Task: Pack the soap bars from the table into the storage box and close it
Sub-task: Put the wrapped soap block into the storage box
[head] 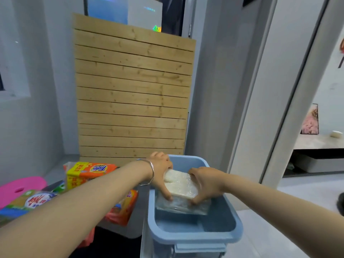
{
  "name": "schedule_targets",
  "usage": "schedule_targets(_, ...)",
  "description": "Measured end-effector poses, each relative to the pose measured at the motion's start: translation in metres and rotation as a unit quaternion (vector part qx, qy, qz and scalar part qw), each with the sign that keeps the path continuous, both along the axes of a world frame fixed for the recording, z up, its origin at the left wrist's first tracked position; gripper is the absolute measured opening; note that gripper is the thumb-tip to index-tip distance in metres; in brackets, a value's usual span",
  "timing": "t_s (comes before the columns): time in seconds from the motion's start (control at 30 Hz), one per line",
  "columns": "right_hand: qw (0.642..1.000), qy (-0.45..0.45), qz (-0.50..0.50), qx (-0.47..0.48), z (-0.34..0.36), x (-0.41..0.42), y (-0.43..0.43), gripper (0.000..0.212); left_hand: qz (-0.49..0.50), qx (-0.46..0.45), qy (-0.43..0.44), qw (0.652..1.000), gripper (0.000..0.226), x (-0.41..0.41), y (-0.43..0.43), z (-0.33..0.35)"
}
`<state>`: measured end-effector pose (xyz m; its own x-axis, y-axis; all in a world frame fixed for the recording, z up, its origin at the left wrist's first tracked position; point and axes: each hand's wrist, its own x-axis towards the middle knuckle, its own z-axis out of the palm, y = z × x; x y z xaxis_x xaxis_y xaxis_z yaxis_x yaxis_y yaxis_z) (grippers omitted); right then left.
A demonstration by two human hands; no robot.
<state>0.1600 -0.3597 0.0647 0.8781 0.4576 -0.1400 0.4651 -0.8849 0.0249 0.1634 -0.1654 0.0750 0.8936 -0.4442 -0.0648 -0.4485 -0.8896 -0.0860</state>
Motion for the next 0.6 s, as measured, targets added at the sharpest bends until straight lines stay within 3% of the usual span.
schedule_targets(0.1,1.0,0.003,-0.004,-0.017,-0.008,0.017,0.007,0.059,0.032,-0.032,0.011,0.999,0.102,0.011,0.007,-0.009)
schedule_targets(0.2,0.999,0.005,-0.011,-0.037,-0.014,0.029,0.009,0.057,0.132,-0.223,0.057,0.964,0.126,0.013,0.019,-0.021)
schedule_targets(0.3,0.998,0.013,-0.021,-0.052,-0.02,0.039,0.014,0.063,0.2,-0.456,0.17,0.85,0.114,0.01,0.025,-0.039)
schedule_targets(0.37,0.998,0.021,-0.03,-0.058,-0.022,0.044,0.02,0.069,0.189,-0.554,0.193,0.788,0.089,0.004,0.022,-0.051)
schedule_targets(0.43,0.997,0.028,-0.036,-0.059,-0.024,0.05,0.026,0.071,0.188,-0.619,0.199,0.736,0.079,-0.001,0.019,-0.055)
schedule_targets(0.6,0.991,0.091,-0.059,-0.08,-0.046,0.057,0.038,0.07,0.175,-0.646,0.208,0.713,0.065,-0.004,0.021,-0.052)
